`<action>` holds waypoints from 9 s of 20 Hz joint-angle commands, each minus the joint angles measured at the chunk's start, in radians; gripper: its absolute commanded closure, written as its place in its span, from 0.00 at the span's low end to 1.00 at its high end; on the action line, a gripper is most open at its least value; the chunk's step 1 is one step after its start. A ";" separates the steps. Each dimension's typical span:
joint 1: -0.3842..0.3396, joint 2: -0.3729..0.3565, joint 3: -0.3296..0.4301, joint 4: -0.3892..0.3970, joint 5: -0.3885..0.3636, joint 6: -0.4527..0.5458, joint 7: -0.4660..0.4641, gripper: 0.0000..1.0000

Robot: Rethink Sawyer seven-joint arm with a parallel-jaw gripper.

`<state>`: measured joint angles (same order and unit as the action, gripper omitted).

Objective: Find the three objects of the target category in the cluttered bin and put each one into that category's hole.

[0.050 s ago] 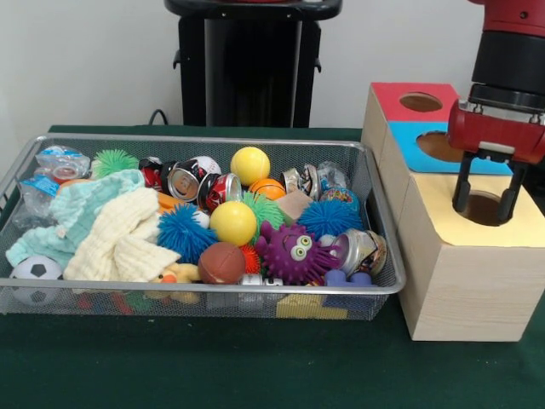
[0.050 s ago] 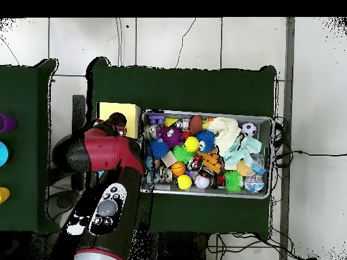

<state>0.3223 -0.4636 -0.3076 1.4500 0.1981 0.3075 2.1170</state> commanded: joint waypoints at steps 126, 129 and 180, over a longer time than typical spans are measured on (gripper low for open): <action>-0.871 -0.024 0.693 -0.256 -0.595 0.542 -0.666 1.00; -0.890 -0.037 0.704 -0.225 -0.610 0.525 -0.666 1.00; -0.960 0.023 0.682 0.092 -0.756 0.189 -0.401 1.00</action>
<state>-0.6291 -0.4160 0.3544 1.3478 -0.5304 0.4286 1.7766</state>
